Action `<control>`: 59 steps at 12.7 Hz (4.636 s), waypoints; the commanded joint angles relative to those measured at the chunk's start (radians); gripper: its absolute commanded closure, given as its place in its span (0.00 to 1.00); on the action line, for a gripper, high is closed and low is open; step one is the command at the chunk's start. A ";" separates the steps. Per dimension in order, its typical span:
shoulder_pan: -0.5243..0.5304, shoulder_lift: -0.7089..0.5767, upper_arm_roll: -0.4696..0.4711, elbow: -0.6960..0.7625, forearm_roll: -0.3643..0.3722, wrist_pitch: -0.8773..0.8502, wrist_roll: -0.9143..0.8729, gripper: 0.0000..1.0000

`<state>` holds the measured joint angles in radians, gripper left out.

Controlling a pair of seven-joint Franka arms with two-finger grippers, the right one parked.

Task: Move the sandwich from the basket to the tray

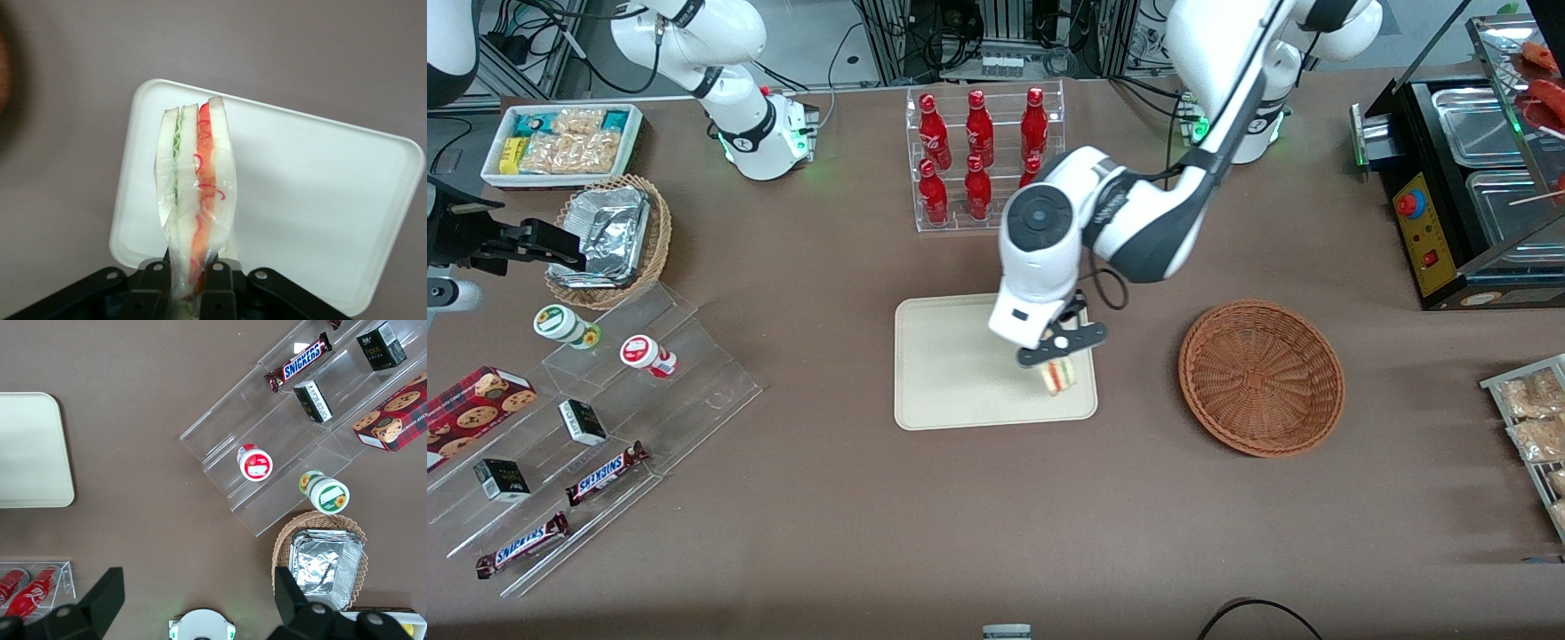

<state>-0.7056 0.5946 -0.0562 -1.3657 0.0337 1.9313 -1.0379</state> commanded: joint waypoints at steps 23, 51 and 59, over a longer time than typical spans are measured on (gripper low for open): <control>-0.140 0.212 0.015 0.024 0.109 0.189 0.148 1.00; 0.124 -0.341 0.111 -0.105 0.057 -0.170 0.197 0.00; 0.389 -0.576 0.113 -0.226 -0.021 -0.338 0.622 0.00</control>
<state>-0.3614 0.0966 0.0687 -1.4917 0.0391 1.5796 -0.4937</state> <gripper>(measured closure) 0.000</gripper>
